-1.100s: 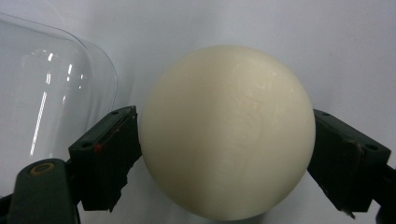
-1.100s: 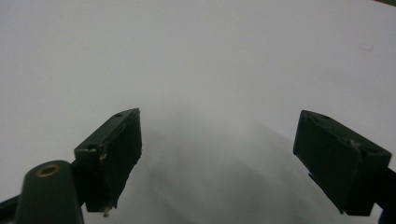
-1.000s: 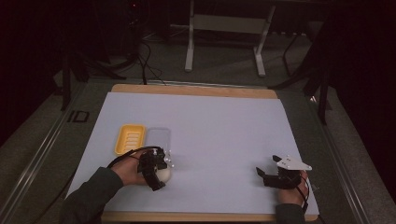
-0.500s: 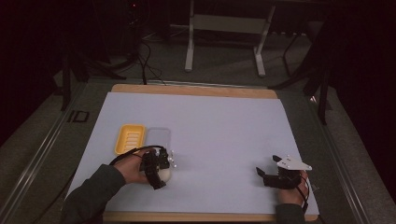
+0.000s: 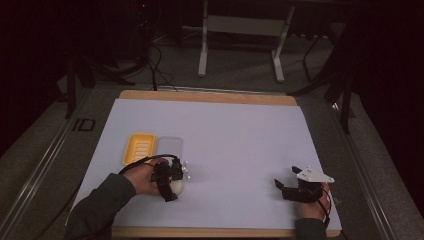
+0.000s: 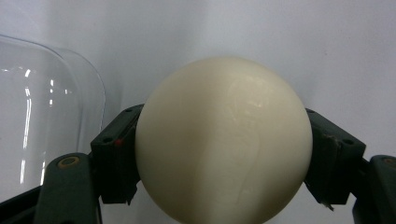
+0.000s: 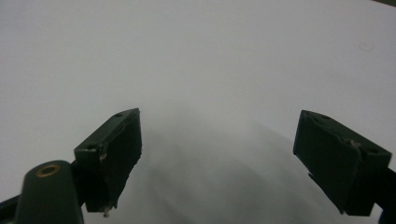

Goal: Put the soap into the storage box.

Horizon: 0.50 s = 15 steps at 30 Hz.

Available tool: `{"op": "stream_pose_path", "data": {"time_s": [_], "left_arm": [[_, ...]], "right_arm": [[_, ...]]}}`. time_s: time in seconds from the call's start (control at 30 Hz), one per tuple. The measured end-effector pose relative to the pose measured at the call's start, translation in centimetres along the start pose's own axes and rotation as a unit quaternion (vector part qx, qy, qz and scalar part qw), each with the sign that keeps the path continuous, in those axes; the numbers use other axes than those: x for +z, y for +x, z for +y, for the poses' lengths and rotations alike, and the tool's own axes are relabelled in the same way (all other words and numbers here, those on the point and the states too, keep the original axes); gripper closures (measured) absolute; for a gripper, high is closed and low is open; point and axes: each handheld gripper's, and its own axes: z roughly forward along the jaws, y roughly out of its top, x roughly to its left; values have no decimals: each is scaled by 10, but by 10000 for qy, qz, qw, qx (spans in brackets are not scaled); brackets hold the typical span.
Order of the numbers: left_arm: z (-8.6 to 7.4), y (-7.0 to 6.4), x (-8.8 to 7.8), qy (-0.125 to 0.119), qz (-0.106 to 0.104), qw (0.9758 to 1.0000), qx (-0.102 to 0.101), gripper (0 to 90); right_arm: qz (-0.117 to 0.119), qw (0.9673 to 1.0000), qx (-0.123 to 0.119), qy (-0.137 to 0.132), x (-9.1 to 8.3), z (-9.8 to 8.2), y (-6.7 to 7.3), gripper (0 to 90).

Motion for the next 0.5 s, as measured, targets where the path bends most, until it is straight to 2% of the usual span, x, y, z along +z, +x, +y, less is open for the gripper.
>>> {"op": "stream_pose_path", "data": {"time_s": [0.5], "left_arm": [[1,1,-1,89,-14,10000,38,254]], "right_arm": [[3,10000,-6,-17,0,0,0,154]]}}
